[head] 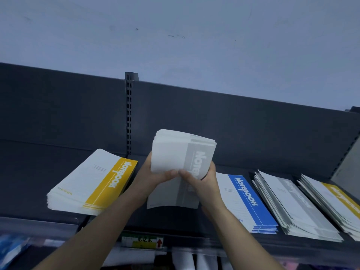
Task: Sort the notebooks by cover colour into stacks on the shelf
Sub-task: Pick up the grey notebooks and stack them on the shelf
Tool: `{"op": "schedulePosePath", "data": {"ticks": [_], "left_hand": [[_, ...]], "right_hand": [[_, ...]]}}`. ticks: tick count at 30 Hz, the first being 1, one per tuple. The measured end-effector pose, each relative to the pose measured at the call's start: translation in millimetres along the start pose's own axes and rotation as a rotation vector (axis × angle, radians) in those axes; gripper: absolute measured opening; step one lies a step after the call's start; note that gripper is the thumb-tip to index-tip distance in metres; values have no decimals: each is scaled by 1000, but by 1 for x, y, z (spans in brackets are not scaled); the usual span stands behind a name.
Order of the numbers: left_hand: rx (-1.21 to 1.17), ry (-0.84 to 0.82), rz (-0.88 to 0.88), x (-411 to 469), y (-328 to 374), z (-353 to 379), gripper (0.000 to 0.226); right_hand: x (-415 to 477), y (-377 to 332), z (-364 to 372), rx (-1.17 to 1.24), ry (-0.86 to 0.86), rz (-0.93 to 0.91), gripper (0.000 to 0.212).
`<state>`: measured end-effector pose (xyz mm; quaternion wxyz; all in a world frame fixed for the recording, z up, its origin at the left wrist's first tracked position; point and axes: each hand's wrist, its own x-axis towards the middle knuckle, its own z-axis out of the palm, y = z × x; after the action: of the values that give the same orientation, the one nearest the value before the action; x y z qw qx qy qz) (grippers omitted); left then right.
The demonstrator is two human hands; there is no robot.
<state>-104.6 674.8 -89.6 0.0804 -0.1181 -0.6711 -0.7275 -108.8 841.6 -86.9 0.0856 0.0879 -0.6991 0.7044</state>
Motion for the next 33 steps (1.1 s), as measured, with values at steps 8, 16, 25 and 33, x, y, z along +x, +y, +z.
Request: {"op": "schedulePosePath", "data": {"ticks": [8,16,25,33], "left_hand": [[17,-67,-3,5,5,-3,83],[-30,-66,35,5,3,-4,86],[-56,6,49,9,12,1,85],[10,101,67,15,12,10,90]], "right_hand": [[6,-18,-4,-197,61,-191,83],[24,-89,8,-1334,-166,-571,85],[20,-81,-3,-728,92,-442,106],[27,-26,-5,-37,-33,-3,73]]}}
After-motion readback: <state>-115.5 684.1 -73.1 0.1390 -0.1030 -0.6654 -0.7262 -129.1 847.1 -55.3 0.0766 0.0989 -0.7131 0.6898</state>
